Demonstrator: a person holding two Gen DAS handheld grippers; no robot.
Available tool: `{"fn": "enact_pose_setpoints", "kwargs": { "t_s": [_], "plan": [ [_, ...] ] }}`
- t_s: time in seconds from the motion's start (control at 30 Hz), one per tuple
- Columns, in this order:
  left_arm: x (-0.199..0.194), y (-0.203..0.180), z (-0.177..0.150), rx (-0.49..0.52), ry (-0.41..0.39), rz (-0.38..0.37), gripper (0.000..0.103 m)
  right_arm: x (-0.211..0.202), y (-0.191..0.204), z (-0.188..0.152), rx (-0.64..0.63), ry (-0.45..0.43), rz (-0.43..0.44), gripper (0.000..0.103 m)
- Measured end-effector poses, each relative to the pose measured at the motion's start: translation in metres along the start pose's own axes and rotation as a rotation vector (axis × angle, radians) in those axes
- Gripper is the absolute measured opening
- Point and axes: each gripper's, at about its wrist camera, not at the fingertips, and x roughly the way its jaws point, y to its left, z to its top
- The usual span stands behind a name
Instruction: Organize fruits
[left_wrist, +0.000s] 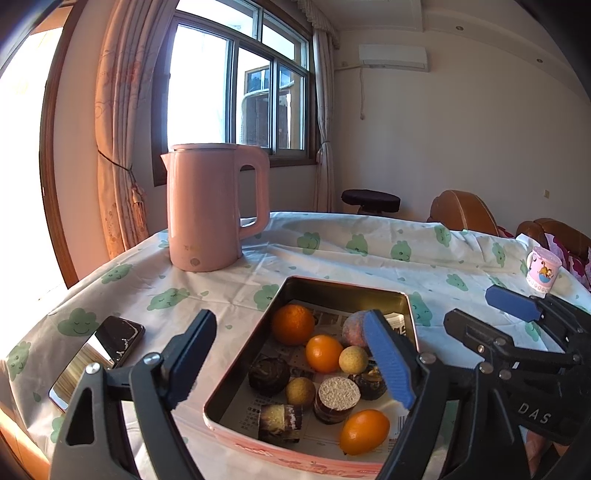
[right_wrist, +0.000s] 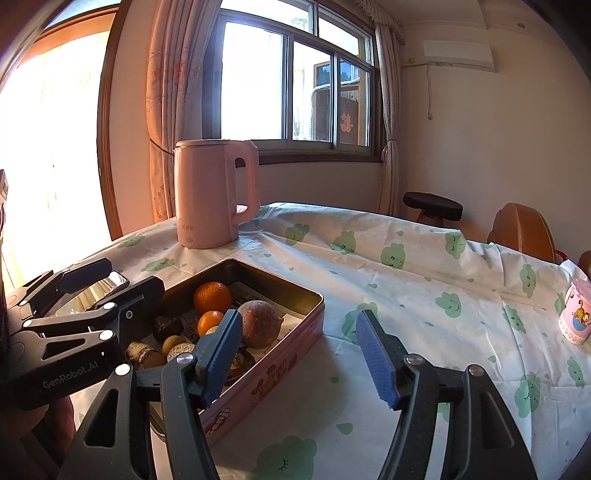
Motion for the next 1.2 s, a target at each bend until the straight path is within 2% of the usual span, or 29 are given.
{"fn": "enact_pose_setpoints", "kwargs": {
  "t_s": [0.23, 0.47, 0.87, 1.2],
  "plan": [
    [-0.001, -0.001, 0.0, 0.005, 0.001, -0.001, 0.089, -0.003, -0.002, 0.0, 0.001, -0.01, -0.008, 0.068],
    [-0.002, -0.002, 0.003, -0.001, -0.009, 0.003, 0.102, -0.007, -0.006, 0.003, 0.004, -0.02, -0.025, 0.07],
    [-0.006, -0.004, 0.005, -0.018, -0.026, -0.019, 0.103, -0.015, -0.011, 0.004, 0.009, -0.039, -0.049, 0.071],
    [-0.004, -0.009, 0.005, -0.021, -0.009, -0.015, 0.103, -0.018, -0.015, 0.003, 0.009, -0.04, -0.065, 0.071]
  ]
}}
